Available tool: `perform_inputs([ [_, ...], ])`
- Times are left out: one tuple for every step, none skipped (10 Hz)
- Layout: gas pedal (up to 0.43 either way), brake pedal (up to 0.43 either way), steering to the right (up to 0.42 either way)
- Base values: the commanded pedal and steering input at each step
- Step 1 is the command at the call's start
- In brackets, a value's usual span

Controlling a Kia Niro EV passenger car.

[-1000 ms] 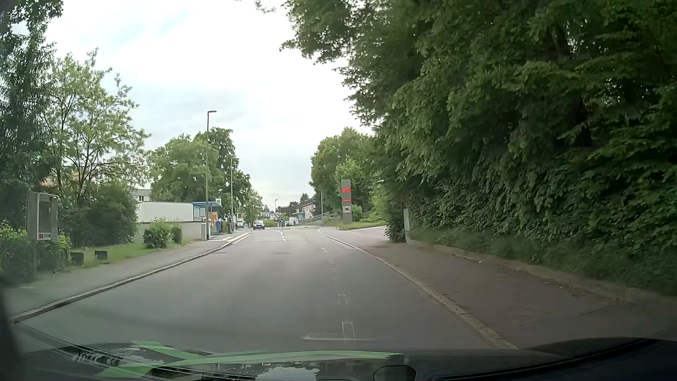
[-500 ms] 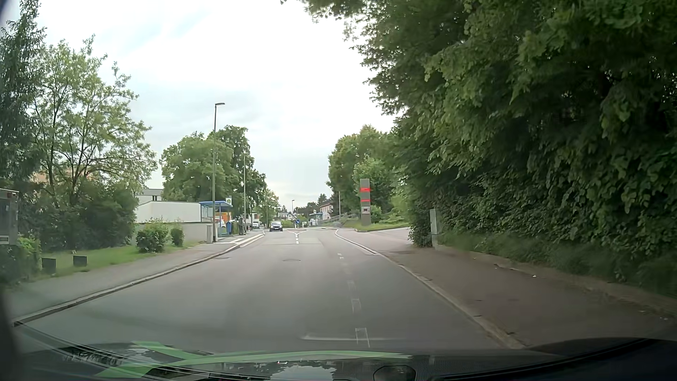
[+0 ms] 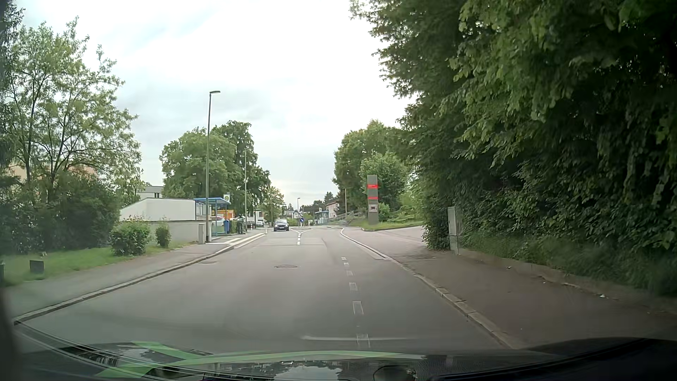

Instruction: Follow the waypoints while adhering to traffic rules and regulations

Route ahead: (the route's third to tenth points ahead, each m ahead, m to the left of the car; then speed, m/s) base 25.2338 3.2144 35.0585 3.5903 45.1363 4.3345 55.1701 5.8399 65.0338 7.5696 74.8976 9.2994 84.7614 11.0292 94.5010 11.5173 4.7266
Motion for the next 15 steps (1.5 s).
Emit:
perform_inputs([
  [0.130, 0.000, -0.056],
  [0.130, 0.000, -0.071],
  [0.130, 0.000, -0.074],
  [0.130, 0.000, -0.071],
  [0.130, 0.000, -0.056],
  [0.130, 0.000, -0.034],
  [0.130, 0.000, -0.020],
  [0.130, 0.000, -0.010],
  [0.130, 0.000, -0.006],
  [0.130, 0.000, -0.005],
  [0.130, 0.000, -0.005],
  [0.130, 0.000, -0.005],
  [0.130, 0.000, -0.005],
  [0.130, 0.000, -0.005],
  [0.130, 0.000, -0.005],
])
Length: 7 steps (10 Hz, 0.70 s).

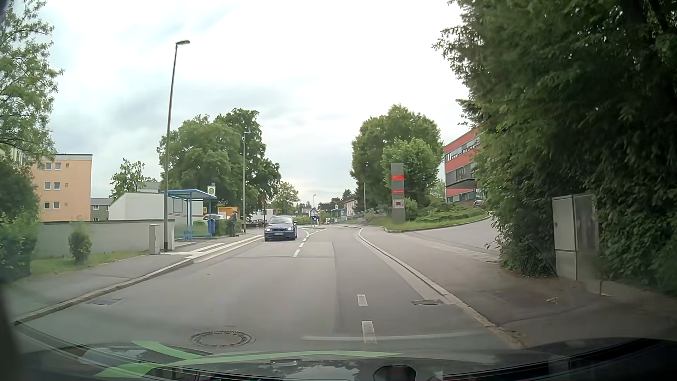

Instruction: Follow the waypoints while adhering to traffic rules and regulations

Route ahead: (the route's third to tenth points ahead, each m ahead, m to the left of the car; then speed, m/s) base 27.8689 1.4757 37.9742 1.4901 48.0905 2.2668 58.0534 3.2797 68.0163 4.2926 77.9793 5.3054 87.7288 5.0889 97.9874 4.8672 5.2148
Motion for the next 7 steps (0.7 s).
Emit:
perform_inputs([
  [0.130, 0.000, -0.007],
  [0.130, 0.000, -0.009],
  [0.130, 0.000, -0.011],
  [0.130, 0.000, -0.014],
  [0.130, 0.000, -0.017],
  [0.130, 0.000, -0.019],
  [0.118, 0.000, -0.021],
])
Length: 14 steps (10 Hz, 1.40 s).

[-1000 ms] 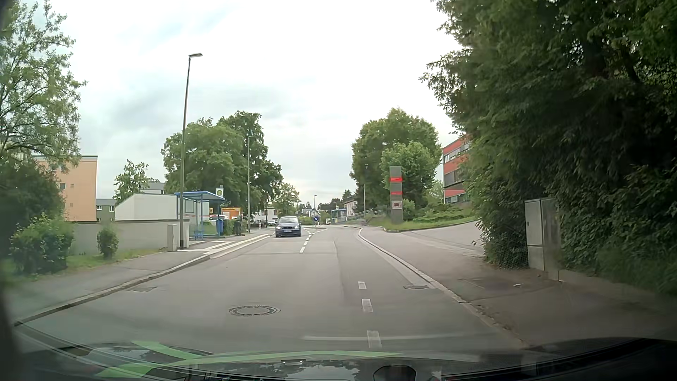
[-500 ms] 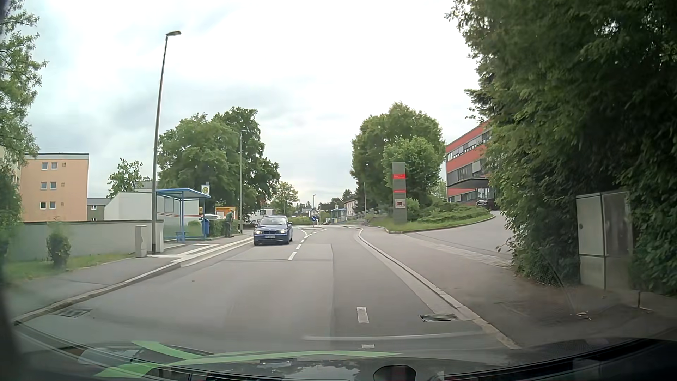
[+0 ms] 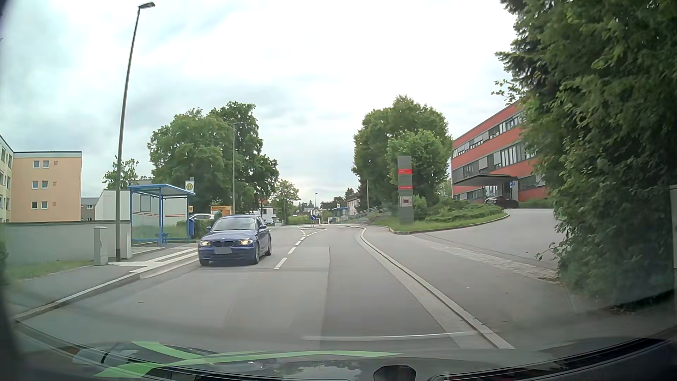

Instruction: Follow the waypoints while adhering to traffic rules and regulations

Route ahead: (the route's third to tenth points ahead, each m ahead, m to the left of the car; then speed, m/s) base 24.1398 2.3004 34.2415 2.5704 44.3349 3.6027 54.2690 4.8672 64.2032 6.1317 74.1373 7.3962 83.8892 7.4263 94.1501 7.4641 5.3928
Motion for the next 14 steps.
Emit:
perform_inputs([
  [0.118, 0.000, -0.024],
  [0.118, 0.000, -0.025],
  [0.118, 0.000, -0.026],
  [0.110, 0.000, -0.027],
  [0.110, 0.000, -0.028],
  [0.118, 0.000, -0.029],
  [0.118, 0.000, -0.031],
  [0.118, 0.000, -0.033],
  [0.118, 0.000, -0.035],
  [0.110, 0.000, -0.038],
  [0.110, 0.000, -0.039],
  [0.110, 0.000, -0.039],
  [0.110, 0.000, -0.039],
  [0.110, 0.000, -0.039],
])
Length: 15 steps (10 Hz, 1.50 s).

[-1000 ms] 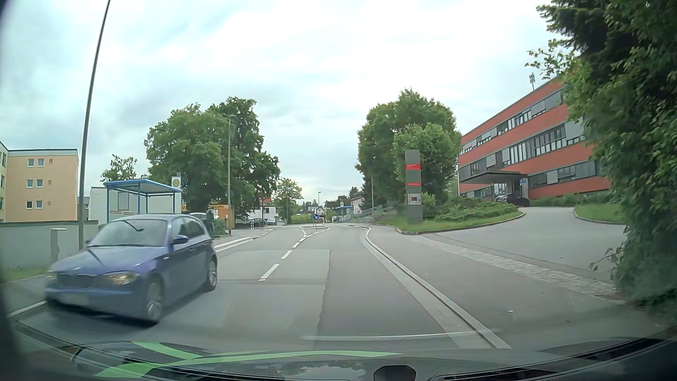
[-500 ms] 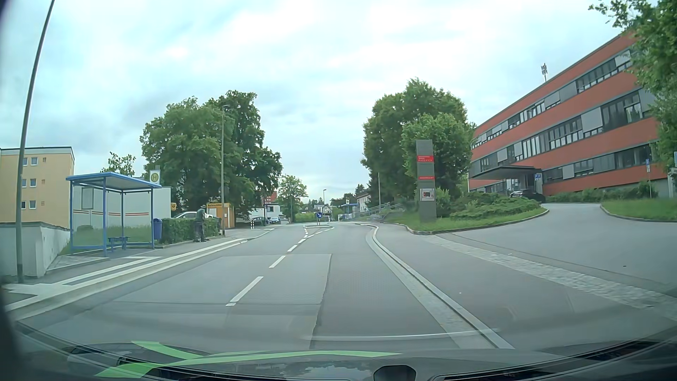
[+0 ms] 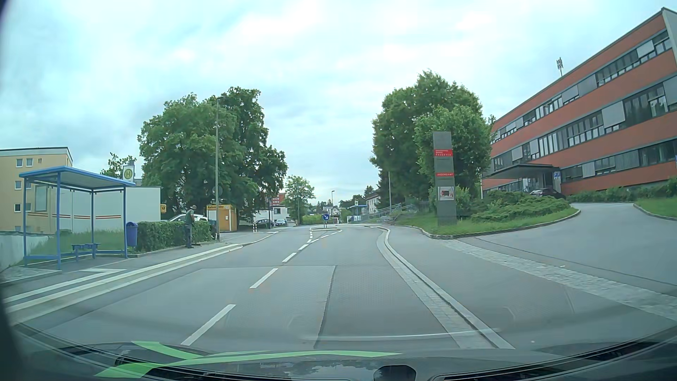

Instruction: Follow the waypoints while adhering to traffic rules and regulations

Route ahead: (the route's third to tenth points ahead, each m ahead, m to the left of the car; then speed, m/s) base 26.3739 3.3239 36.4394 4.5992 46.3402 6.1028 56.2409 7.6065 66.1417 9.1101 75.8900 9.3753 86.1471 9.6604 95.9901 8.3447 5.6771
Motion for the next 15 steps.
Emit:
perform_inputs([
  [0.110, 0.000, -0.039],
  [0.110, 0.000, -0.039],
  [0.118, 0.000, -0.039],
  [0.118, 0.000, -0.035],
  [0.118, 0.000, -0.027],
  [0.118, 0.000, -0.020],
  [0.118, 0.000, -0.015],
  [0.118, 0.000, -0.012],
  [0.118, 0.000, -0.010],
  [0.118, 0.000, -0.009],
  [0.118, 0.000, -0.009],
  [0.118, 0.000, -0.009],
  [0.118, 0.000, -0.009],
  [0.118, 0.000, -0.009],
  [0.118, 0.000, -0.009],
])
